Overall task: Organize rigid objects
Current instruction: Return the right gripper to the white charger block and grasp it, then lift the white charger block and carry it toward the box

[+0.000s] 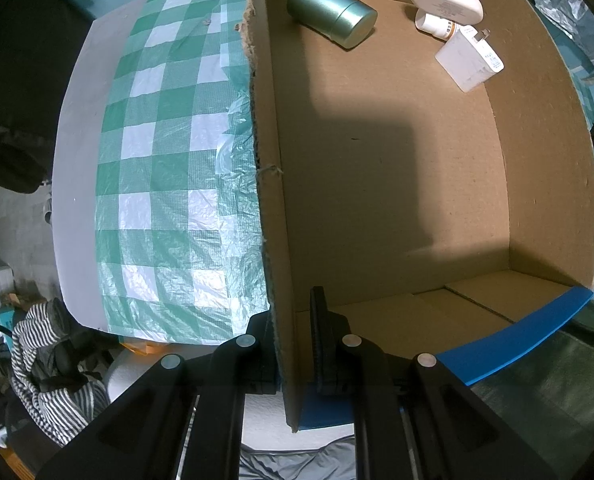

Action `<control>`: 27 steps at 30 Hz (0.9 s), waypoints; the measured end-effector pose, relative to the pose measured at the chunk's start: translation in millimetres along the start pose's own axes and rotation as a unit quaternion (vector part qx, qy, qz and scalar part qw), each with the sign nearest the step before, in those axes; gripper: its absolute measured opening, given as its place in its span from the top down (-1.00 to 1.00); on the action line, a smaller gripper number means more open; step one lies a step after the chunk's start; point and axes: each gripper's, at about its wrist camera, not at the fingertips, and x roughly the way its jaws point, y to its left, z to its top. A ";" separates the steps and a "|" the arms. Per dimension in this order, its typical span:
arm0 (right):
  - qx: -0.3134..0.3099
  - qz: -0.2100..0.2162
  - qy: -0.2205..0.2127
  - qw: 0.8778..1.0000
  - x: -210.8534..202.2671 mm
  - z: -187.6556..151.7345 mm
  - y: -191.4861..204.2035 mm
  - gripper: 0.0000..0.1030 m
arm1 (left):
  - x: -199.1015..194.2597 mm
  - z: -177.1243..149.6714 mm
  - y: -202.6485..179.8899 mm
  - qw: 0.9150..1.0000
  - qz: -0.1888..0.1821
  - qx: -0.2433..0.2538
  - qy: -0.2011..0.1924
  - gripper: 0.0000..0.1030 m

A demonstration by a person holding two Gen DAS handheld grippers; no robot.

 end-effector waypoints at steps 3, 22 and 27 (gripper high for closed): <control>0.011 0.005 -0.005 1.000 4.0 2.8 -2.1 -0.42 | 0.1 0.3 -0.9 1.000 0.000 0.000 0.000 0.77; 0.151 0.027 -0.039 0.987 3.3 26.4 -39.0 -0.13 | 1.8 2.2 -1.6 1.000 -0.003 0.003 0.000 0.76; 0.162 0.041 -0.047 0.985 -4.5 23.7 -46.4 -0.12 | 1.3 1.7 -1.5 1.000 -0.002 0.004 -0.001 0.76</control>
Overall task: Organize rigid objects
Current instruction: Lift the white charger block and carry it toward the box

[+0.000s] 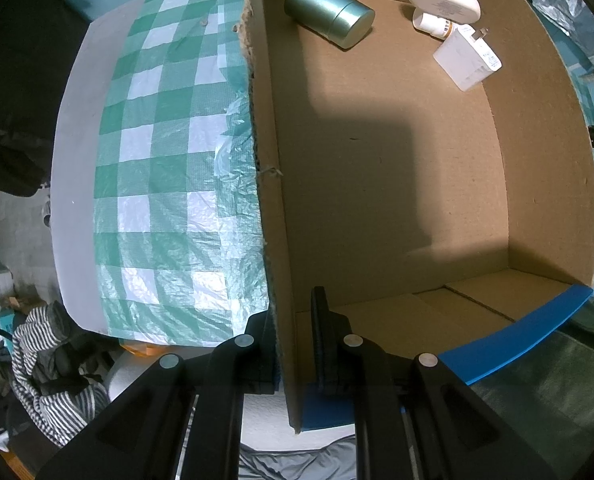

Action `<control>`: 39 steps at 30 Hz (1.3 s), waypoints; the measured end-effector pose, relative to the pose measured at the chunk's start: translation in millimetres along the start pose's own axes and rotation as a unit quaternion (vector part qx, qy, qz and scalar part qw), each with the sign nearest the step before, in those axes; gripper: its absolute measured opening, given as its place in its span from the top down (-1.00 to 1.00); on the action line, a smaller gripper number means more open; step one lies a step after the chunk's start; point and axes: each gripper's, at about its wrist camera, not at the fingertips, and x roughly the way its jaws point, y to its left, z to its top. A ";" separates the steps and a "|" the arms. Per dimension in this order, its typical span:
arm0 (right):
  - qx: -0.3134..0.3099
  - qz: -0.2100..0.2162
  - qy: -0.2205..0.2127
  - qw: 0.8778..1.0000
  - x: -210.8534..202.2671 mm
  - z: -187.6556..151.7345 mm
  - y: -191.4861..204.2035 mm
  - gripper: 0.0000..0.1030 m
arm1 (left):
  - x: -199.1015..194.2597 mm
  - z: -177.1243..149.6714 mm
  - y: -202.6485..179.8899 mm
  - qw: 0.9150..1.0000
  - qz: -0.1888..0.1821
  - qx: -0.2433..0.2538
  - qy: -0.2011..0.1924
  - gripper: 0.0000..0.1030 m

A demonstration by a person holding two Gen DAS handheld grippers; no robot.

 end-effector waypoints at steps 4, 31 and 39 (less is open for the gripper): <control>0.005 0.006 -0.007 1.000 -10.5 -1.1 -3.9 -0.12 | -0.6 0.2 0.0 1.000 0.000 0.000 -0.001 0.76; -0.060 0.002 -0.081 0.995 -128.0 32.1 45.8 -0.13 | -6.2 1.1 0.6 1.000 -0.004 0.001 -0.006 0.75; -0.091 -0.002 -0.094 0.991 -136.3 65.9 70.2 -0.13 | -6.0 0.6 0.7 1.000 -0.004 0.001 -0.006 0.75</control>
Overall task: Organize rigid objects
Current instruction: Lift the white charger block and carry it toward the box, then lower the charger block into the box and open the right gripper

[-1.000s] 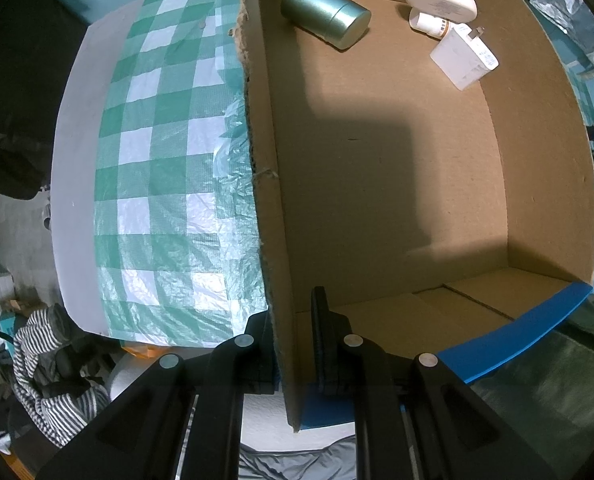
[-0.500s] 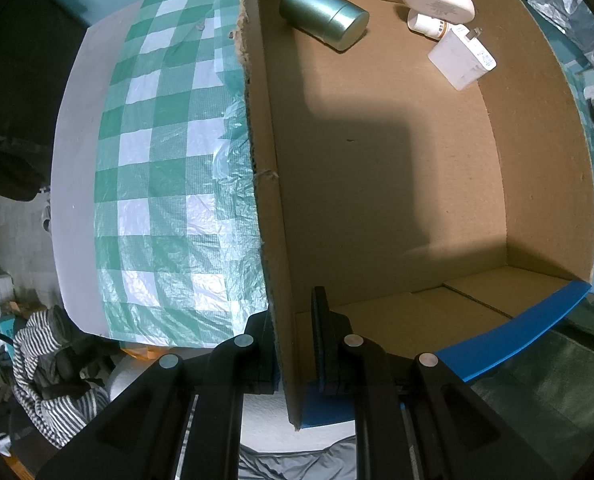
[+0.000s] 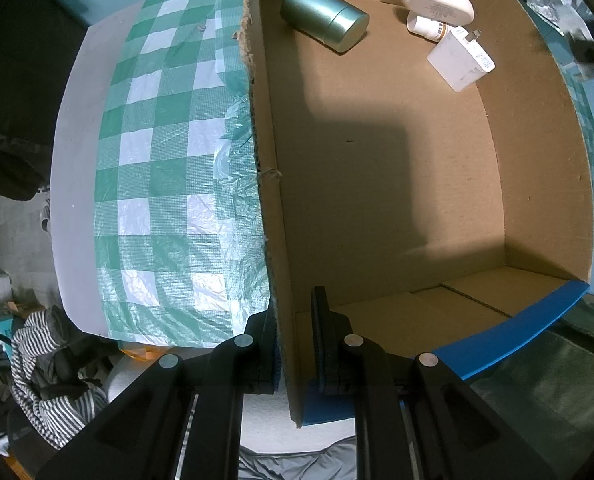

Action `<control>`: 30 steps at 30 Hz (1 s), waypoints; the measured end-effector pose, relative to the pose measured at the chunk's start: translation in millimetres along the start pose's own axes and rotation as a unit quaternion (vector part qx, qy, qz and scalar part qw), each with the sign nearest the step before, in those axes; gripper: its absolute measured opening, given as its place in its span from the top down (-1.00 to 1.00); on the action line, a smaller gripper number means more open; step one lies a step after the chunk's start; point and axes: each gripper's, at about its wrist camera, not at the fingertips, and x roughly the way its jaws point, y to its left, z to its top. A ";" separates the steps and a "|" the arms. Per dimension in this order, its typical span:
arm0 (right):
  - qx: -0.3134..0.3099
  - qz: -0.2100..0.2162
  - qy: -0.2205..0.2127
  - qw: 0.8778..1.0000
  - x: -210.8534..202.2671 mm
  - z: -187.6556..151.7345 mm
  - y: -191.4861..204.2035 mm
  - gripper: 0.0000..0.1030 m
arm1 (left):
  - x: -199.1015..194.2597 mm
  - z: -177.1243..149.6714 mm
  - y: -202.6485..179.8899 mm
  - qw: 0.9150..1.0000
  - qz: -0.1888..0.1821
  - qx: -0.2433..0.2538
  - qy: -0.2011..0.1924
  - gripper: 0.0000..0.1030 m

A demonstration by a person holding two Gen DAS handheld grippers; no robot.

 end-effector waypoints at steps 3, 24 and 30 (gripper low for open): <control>-0.007 0.000 0.002 1.000 4.7 14.6 5.3 -0.13 | -0.1 -0.1 0.1 1.000 0.001 0.000 0.000 0.75; -0.030 0.013 0.032 0.999 49.9 56.8 35.2 -0.12 | -0.2 -0.6 -0.2 1.000 0.002 -0.001 0.000 0.75; -0.028 0.009 0.043 0.999 59.2 53.6 35.2 -0.13 | 0.8 -0.2 -0.2 1.000 0.002 0.000 0.000 0.75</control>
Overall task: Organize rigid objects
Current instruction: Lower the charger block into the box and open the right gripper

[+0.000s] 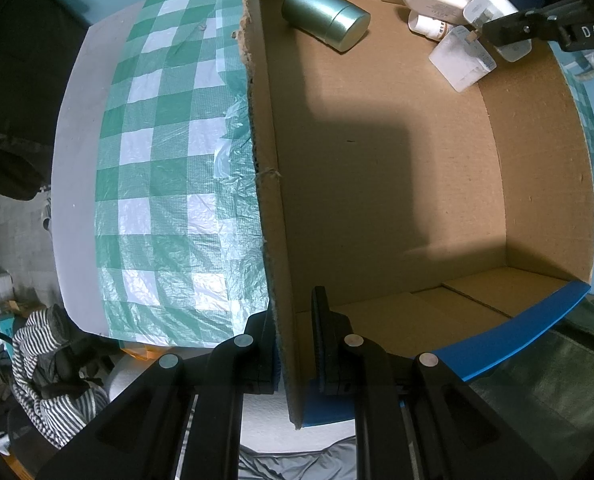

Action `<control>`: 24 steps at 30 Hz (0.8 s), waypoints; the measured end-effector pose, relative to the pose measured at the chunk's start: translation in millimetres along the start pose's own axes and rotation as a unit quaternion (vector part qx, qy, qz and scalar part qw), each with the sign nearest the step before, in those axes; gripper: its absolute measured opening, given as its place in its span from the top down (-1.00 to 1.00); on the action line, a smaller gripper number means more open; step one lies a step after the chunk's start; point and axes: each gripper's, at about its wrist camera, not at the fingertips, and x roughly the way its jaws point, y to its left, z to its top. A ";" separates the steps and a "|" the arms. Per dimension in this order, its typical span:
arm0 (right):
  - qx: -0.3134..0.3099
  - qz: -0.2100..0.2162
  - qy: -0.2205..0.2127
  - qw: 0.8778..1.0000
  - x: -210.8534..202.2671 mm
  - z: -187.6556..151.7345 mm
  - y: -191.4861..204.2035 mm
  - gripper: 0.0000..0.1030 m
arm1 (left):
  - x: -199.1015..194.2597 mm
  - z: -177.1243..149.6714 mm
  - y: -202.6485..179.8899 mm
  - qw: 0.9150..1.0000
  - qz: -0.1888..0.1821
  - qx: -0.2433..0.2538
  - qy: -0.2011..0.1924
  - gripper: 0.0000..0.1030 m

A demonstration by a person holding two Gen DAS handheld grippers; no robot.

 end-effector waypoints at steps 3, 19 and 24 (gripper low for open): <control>0.000 0.003 -0.003 1.000 -1.0 -1.4 0.1 -0.19 | 0.8 0.6 -0.9 1.000 0.000 0.000 0.001 0.75; 0.009 -0.003 -0.037 0.999 -38.8 -18.1 -2.7 -0.20 | 0.1 0.2 -2.6 1.000 0.000 0.000 0.001 0.74; 0.025 -0.010 -0.044 0.999 -51.4 -31.0 -12.4 -0.21 | -0.1 -0.5 -1.7 1.000 -0.002 0.000 0.001 0.74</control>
